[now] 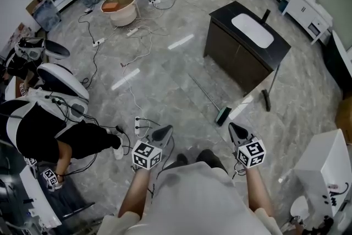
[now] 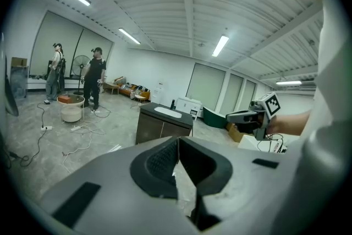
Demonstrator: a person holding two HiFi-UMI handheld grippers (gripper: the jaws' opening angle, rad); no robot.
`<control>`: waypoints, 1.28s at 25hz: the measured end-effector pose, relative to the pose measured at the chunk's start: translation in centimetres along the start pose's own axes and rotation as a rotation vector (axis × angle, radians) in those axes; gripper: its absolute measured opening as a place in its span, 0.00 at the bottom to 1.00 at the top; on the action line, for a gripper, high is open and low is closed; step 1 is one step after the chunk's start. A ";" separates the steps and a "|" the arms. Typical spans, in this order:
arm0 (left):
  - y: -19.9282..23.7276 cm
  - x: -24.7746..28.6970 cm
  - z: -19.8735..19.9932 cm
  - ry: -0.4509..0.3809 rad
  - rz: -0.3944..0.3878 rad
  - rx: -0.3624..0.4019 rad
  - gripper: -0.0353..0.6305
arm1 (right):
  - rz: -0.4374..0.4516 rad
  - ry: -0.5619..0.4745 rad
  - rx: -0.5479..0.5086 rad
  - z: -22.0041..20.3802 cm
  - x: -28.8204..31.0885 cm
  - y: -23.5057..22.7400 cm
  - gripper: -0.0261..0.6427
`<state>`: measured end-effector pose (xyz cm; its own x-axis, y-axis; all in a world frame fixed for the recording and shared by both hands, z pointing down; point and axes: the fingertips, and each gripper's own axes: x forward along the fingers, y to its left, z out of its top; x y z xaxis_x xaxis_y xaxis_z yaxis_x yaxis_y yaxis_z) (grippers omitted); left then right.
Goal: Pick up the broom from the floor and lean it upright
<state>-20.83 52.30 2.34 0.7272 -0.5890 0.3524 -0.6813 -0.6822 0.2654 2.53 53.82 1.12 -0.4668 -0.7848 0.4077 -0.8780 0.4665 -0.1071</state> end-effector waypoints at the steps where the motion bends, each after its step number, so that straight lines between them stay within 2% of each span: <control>1: 0.3 -0.1 -0.1 0.000 0.001 -0.003 0.07 | 0.000 0.005 0.002 -0.2 0.2 0.2 0.04; 6: 1.4 0.3 0.1 0.002 0.005 -0.019 0.07 | -0.001 0.026 0.017 -0.3 1.2 -0.1 0.04; 13: 3.0 4.0 0.5 -0.004 0.010 -0.039 0.07 | 0.027 0.035 0.025 -0.3 4.7 -3.5 0.04; 24: 6.8 14.7 5.7 0.031 0.060 -0.027 0.07 | 0.113 0.057 0.025 3.7 13.6 -13.7 0.04; 32: 8.9 23.6 7.9 0.069 0.086 -0.038 0.07 | 0.174 0.093 0.012 4.5 19.0 -22.2 0.04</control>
<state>-9.06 28.85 5.95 0.6592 -0.6128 0.4359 -0.7447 -0.6124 0.2652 12.67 26.70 7.13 -0.6004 -0.6513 0.4640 -0.7862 0.5868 -0.1936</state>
